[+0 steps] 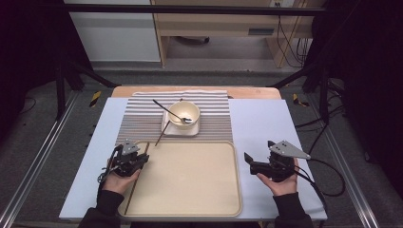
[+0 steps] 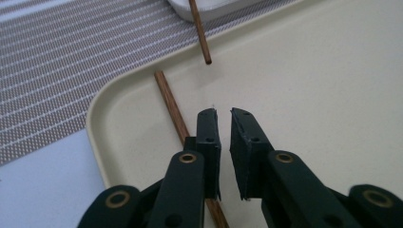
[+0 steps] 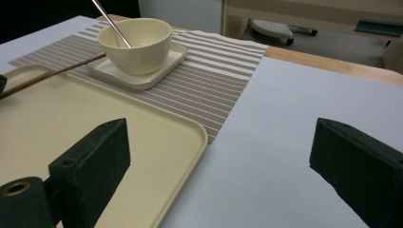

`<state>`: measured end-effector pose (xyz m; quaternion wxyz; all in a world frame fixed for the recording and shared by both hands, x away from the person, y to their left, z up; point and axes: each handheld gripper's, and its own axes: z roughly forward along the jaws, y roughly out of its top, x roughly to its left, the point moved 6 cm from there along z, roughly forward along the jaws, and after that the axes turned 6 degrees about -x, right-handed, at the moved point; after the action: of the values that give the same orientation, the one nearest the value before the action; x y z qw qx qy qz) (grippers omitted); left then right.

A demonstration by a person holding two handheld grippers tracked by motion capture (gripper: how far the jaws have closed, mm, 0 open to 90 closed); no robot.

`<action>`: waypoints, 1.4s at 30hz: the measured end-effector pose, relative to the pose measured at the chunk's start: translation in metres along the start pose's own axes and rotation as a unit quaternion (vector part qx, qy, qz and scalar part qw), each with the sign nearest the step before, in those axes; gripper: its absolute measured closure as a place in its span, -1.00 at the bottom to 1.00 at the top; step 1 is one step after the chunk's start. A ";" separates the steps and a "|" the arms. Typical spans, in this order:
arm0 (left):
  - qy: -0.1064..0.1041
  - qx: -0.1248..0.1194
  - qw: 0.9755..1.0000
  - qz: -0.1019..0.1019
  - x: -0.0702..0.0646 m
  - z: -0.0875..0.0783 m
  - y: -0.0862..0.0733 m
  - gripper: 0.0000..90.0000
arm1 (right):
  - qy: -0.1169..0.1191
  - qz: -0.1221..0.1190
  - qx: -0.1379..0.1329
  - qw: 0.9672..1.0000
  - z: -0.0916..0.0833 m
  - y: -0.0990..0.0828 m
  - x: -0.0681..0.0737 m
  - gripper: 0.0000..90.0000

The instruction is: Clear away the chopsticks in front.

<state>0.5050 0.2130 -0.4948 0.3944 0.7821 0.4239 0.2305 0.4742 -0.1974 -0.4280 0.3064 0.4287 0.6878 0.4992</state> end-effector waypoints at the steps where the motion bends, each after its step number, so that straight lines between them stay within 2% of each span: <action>1: 0.000 -0.010 1.000 0.004 -0.002 -0.003 0.004 0.68 | 0.000 0.001 -0.002 1.000 -0.001 0.001 0.000 -0.85; 4: 0.001 -0.020 1.000 0.007 -0.004 -0.005 0.008 0.47 | -0.001 0.001 -0.003 1.000 -0.001 0.001 -0.001 -0.85; 5: 0.002 -0.027 1.000 0.011 -0.004 -0.006 0.011 0.47 | -0.001 0.002 -0.003 1.000 -0.001 0.001 -0.001 -0.85; 7: 0.005 -0.038 0.999 0.004 -0.005 -0.009 0.016 0.38 | -0.001 0.002 -0.004 1.000 -0.001 0.001 -0.001 -0.85; 8: -0.002 -0.037 0.999 -0.002 -0.006 -0.010 0.018 0.31 | -0.001 0.002 -0.003 1.000 -0.001 0.001 -0.001 -0.85; 9: 0.005 -0.037 0.999 0.008 -0.007 -0.011 0.021 0.21 | -0.002 0.003 -0.005 1.000 -0.002 0.002 -0.001 -0.85; 10: 0.005 -0.037 0.999 0.008 -0.007 -0.011 0.021 0.17 | -0.002 0.003 -0.005 1.000 -0.002 0.002 -0.001 -0.85; 11: 0.022 -0.041 0.999 0.019 -0.006 -0.011 0.023 0.12 | -0.003 0.003 -0.005 1.000 -0.002 0.002 -0.002 -0.85; 15: 0.030 -0.054 0.998 0.024 -0.003 -0.013 0.028 0.09 | -0.003 0.004 -0.007 1.000 -0.003 0.003 -0.002 -0.85; 19: 0.037 -0.059 0.997 0.019 0.002 -0.015 0.035 0.05 | -0.003 0.005 -0.008 1.000 -0.004 0.003 -0.003 -0.85; 24: 0.046 -0.060 0.997 0.023 0.004 -0.012 0.048 -0.05 | -0.004 0.004 -0.007 1.000 -0.003 0.003 -0.003 -0.85; 27: 0.050 -0.058 0.997 0.021 0.006 -0.008 0.057 -0.16 | -0.005 0.004 -0.006 1.000 -0.003 0.003 -0.003 -0.85; 37: 0.040 -0.064 0.997 0.027 0.014 0.019 0.080 -0.21 | -0.005 0.007 -0.006 1.000 -0.002 0.003 -0.003 -0.86; 42: 0.037 -0.057 0.997 0.025 0.018 0.036 0.089 -0.22 | -0.006 0.006 -0.005 1.000 -0.002 0.002 -0.003 -0.86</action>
<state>0.5822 0.1839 -0.4432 0.4160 0.7599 0.4045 0.2929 0.4748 -0.2007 -0.4254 0.3094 0.4340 0.6814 0.5016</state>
